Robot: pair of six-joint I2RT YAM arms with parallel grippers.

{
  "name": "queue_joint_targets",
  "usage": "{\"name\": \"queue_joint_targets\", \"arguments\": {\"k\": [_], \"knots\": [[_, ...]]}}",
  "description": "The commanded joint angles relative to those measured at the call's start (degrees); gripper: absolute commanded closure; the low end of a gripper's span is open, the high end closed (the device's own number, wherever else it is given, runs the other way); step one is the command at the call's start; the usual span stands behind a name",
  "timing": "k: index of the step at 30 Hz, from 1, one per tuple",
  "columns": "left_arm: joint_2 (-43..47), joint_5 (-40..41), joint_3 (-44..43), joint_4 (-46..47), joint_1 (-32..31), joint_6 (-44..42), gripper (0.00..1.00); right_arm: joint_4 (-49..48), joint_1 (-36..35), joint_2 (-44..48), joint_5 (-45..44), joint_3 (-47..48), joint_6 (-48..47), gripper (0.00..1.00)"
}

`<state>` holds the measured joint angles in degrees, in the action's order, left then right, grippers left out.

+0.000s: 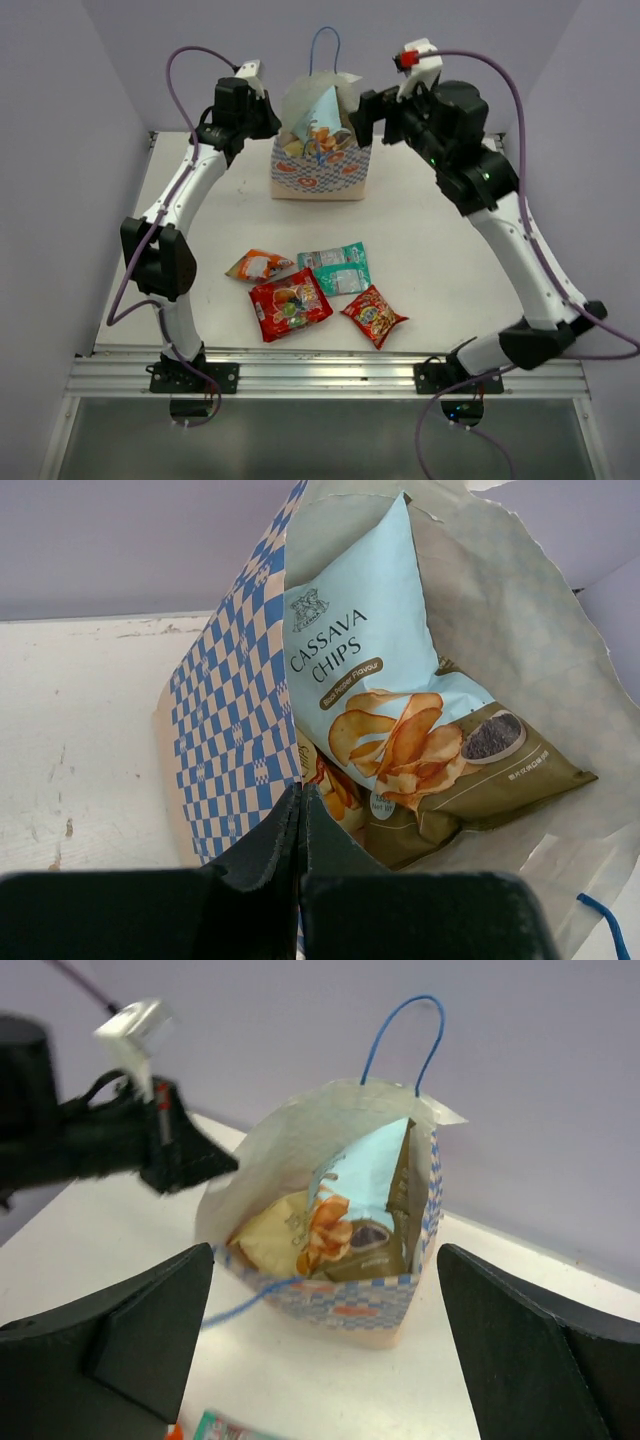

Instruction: Place the snacks into the paper bag

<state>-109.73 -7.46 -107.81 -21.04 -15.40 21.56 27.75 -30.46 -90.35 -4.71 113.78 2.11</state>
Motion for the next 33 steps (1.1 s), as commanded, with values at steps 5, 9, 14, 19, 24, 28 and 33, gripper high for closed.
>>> {"name": "queue_joint_targets", "arguments": {"k": [5, 9, 14, 19, 24, 28, 33], "knots": [[0.83, -0.89, -1.35, 2.75, 0.37, 0.85, 1.0, 9.33, -8.47, 12.11, 6.97, -28.5, -4.14, 0.07], [1.1, -1.32, -0.56, 2.67, 0.37, 0.59, 1.0, 8.99, -9.53, 15.9, 11.11, -41.59, -2.55, 0.07], [1.71, -1.06, 0.41, 2.32, 0.37, 0.59, 1.0, 7.95, -10.67, 14.06, 15.95, -46.27, -2.64, 0.09], [2.15, -0.71, 1.2, 2.41, 0.37, 0.15, 1.0, 5.04, -15.32, 9.67, 21.22, -47.33, -0.79, 0.11], [1.98, -0.45, 1.2, 1.97, 0.37, -0.03, 1.0, 2.75, -19.81, 4.14, 25.71, -46.98, -0.09, 0.12], [2.33, 0.08, 1.2, 1.44, 0.37, -0.2, 1.0, 0.3, -20.96, 1.05, 28.35, -48.21, 0.61, 0.15], [2.68, 0.26, 1.37, 0.74, 0.37, -0.56, 1.0, -4.1, -21.93, -1.76, 28.35, -51.63, 1.75, 0.17]]}}
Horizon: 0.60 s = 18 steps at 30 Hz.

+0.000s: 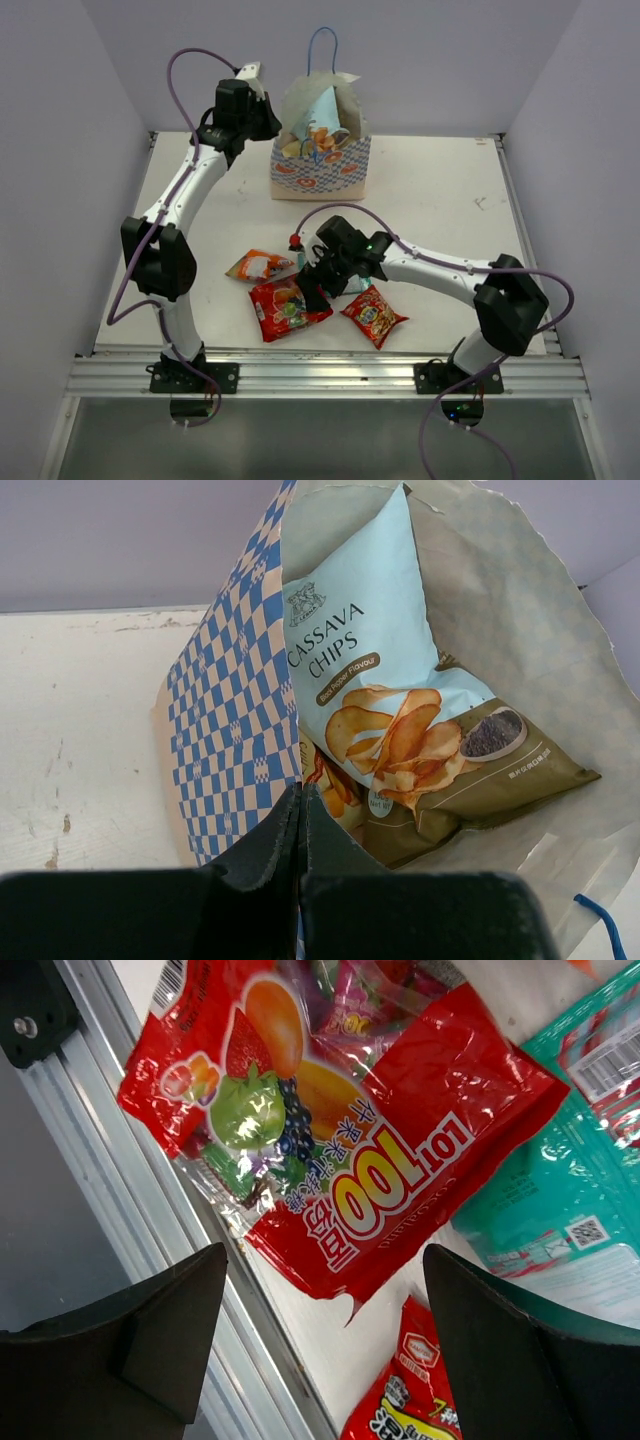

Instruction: Place the snacks into the paper bag

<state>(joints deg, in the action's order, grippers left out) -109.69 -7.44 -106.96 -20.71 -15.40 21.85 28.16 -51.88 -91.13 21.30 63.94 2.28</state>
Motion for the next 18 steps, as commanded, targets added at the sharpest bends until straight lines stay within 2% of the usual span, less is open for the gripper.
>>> {"name": "queue_joint_targets", "arguments": {"k": [1, 9, 12, 13, 14, 18], "knots": [[2.73, 0.32, 0.61, 0.41, 0.37, -0.75, 1.0, -5.22, -0.42, -1.85, 2.17, -2.41, 1.67, 0.17], [3.87, 0.5, 1.75, 0.41, 0.37, -1.02, 1.0, -9.97, -0.68, -7.74, 1.9, -4.09, 3.08, 0.21], [3.96, 0.67, 1.84, 0.41, 0.37, -1.28, 1.0, -8.66, -0.68, -9.76, 1.73, -2.34, 2.56, 0.56], [3.96, 0.67, 1.84, 0.41, 0.37, -1.28, 1.0, -6.39, -0.68, -9.94, 1.81, -1.64, 1.85, 0.84], [3.87, 0.59, 1.93, 0.41, 0.37, -1.45, 1.0, -4.97, -0.68, -9.33, -0.27, -0.41, 1.59, 0.99], [3.87, 0.85, 2.1, 0.58, 0.37, -1.72, 1.0, 5.12, -0.68, -2.33, -7.48, 4.41, -0.43, 1.0]]}}
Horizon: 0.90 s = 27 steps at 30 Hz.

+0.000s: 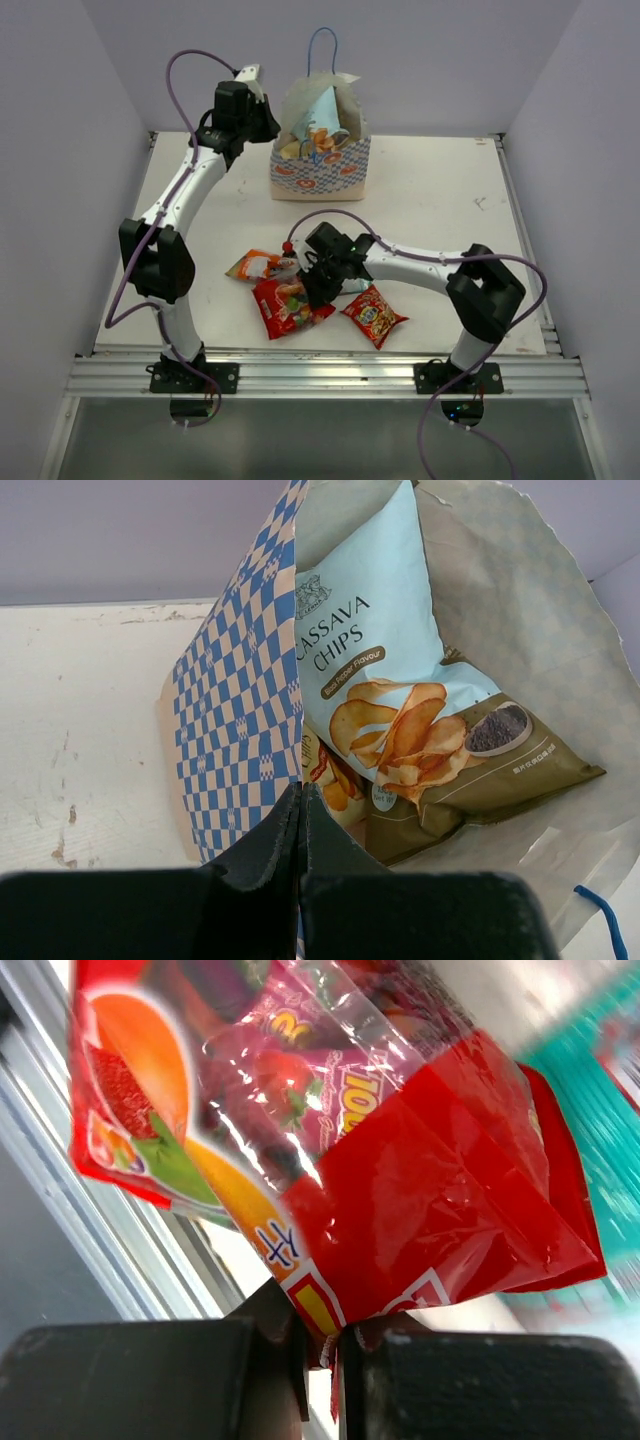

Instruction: Place the snacks into the paper bag

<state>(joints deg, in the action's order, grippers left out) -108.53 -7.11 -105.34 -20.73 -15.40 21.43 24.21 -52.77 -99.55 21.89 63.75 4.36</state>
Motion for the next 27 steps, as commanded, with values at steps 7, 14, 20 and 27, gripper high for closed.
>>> {"name": "queue_joint_targets", "arguments": {"k": [7, 14, 20, 27], "knots": [[3.06, 2.1, -0.13, 0.69, 0.46, -2.27, 1.0, 31.41, 0.3, 16.32, -23.63, 33.85, -1.98, 1.0], [3.5, 4.3, -0.83, 0.43, 0.46, -2.36, 1.0, 37.7, 0.3, 7.71, -41.21, 69.38, -10.59, 1.0], [2.45, 3.34, -1.8, 0.78, 0.46, -1.31, 1.0, 6.11, 2.49, 7.71, -50.28, 58.8, -23.42, 1.0], [1.48, 2.63, -3.2, 1.13, 0.46, -0.86, 1.0, -12.41, 13.65, -11.68, -46.77, 66.41, -23.26, 1.0]]}}
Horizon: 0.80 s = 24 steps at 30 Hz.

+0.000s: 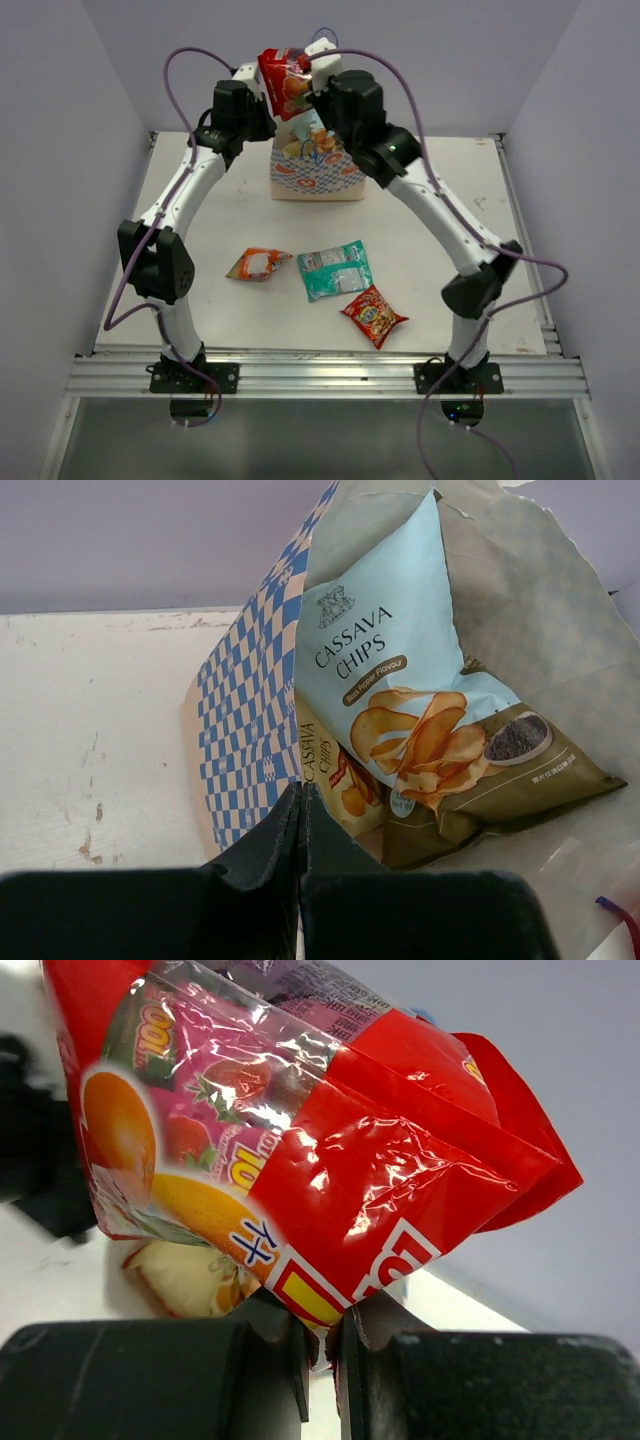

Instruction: Place the snacks into the paper bag

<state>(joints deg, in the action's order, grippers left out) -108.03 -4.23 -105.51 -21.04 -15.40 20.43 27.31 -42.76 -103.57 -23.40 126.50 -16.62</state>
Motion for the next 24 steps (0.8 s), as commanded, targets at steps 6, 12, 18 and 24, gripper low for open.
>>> {"name": "queue_joint_targets", "arguments": {"k": [6, 12, 18, 24], "knots": [[0.54, -1.04, -4.17, 1.44, 0.54, -0.03, 1.0, -18.96, 9.71, -17.72, -0.16, 9.83, 1.06, 1.0], [0.01, -1.31, -4.44, 1.7, 1.16, -0.12, 1.0, -16.94, 10.95, -15.88, 2.56, 1.92, 2.73, 0.85], [-1.13, -1.92, -4.88, 2.14, 1.42, 0.14, 1.0, -11.32, 10.6, -10.54, 4.68, 1.91, 6.25, 0.12], [-2.1, -1.75, -5.49, 2.4, 1.6, 0.14, 1.0, -4.12, 7.09, 4.49, 8.0, -5.54, 4.49, 0.01]]}}
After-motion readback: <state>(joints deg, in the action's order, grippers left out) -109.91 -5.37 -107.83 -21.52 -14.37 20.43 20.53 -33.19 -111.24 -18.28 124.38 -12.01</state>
